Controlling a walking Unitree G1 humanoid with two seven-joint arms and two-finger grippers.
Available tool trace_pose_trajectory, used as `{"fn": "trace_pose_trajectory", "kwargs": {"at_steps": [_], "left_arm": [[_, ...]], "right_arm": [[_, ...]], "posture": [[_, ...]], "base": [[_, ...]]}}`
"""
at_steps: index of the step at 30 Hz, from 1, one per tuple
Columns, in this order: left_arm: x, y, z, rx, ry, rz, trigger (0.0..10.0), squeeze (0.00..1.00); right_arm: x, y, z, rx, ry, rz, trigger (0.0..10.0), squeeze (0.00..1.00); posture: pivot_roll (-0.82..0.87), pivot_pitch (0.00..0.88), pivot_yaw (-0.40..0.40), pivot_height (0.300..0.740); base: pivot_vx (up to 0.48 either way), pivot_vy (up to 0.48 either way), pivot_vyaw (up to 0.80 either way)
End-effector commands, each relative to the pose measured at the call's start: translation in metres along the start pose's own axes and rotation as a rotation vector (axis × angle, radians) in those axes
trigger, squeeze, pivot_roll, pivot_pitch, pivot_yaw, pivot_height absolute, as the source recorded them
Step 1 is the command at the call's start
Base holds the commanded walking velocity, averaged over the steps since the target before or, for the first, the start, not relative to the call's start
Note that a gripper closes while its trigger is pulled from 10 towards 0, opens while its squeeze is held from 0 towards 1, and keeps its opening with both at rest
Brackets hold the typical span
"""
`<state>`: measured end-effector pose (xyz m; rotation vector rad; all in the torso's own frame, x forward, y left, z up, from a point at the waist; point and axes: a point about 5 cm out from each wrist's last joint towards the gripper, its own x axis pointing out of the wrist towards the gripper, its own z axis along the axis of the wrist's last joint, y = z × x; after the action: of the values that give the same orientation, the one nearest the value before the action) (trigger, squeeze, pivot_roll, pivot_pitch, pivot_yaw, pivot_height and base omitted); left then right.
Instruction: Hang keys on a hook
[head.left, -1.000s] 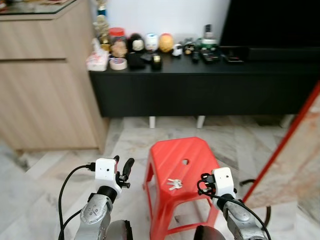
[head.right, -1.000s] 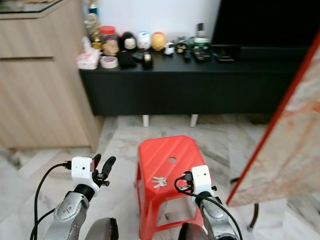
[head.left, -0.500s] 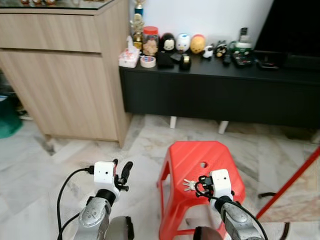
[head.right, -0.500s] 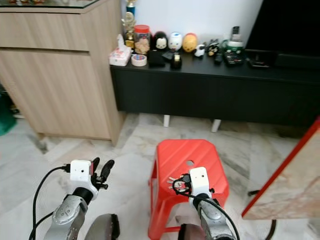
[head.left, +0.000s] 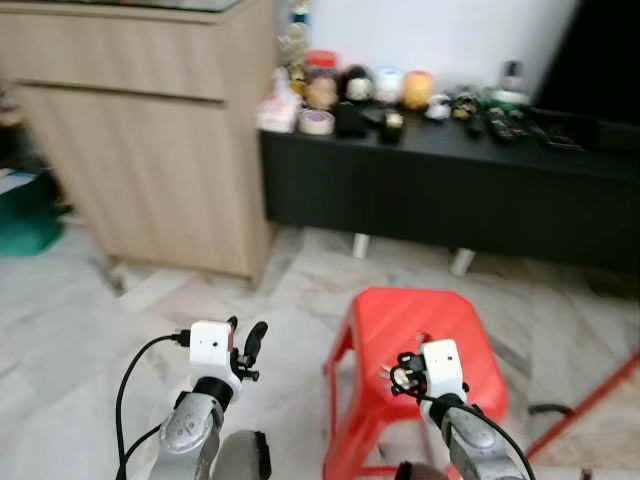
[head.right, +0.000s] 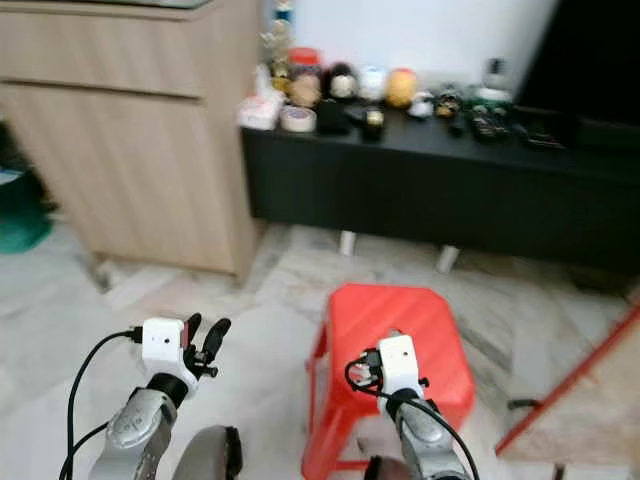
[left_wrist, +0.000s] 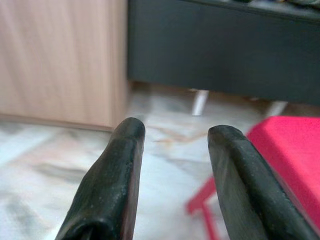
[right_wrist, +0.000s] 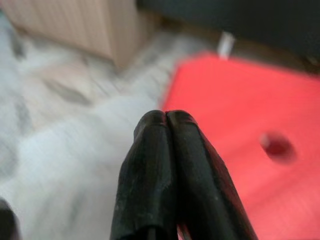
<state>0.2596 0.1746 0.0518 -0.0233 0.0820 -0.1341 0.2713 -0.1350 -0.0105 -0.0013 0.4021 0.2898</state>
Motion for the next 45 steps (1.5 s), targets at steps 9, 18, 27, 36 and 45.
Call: {"fn": "trace_pose_trajectory", "kwargs": {"at_steps": [9,18,27,36,45], "left_arm": [[0.002,-0.013,-0.004,-0.014,0.019,-0.047,10.0,0.00],[0.002,-0.014,-0.003,-0.015,0.023,-0.055,10.0,0.00],[0.000,-0.013,-0.004,-0.015,0.030,-0.061,10.0,0.00],[0.000,-0.015,-0.005,-0.012,0.037,-0.070,10.0,0.00],[0.000,-0.015,-0.006,-0.011,0.042,-0.076,10.0,0.00]], "right_arm": [[-0.007,-0.016,-0.009,-0.008,0.052,-0.060,10.0,0.00],[-0.009,-0.009,-0.028,-0.055,0.211,0.021,10.0,0.00],[-0.013,-0.016,-0.039,-0.076,0.324,-0.042,10.0,0.00],[-0.020,-0.018,-0.051,-0.053,0.397,-0.073,10.0,0.00],[-0.022,-0.021,-0.054,-0.037,0.424,-0.095,10.0,0.00]], "posture": [[0.02,0.000,-0.066,0.606],[0.02,0.000,-0.065,0.606],[0.02,0.000,-0.061,0.606],[0.02,0.000,-0.054,0.606],[0.02,0.000,-0.054,0.606]], "base": [[0.000,0.000,0.00],[0.000,0.000,0.00],[0.000,0.000,0.00],[0.000,0.000,0.00],[0.000,0.000,0.00]]}}
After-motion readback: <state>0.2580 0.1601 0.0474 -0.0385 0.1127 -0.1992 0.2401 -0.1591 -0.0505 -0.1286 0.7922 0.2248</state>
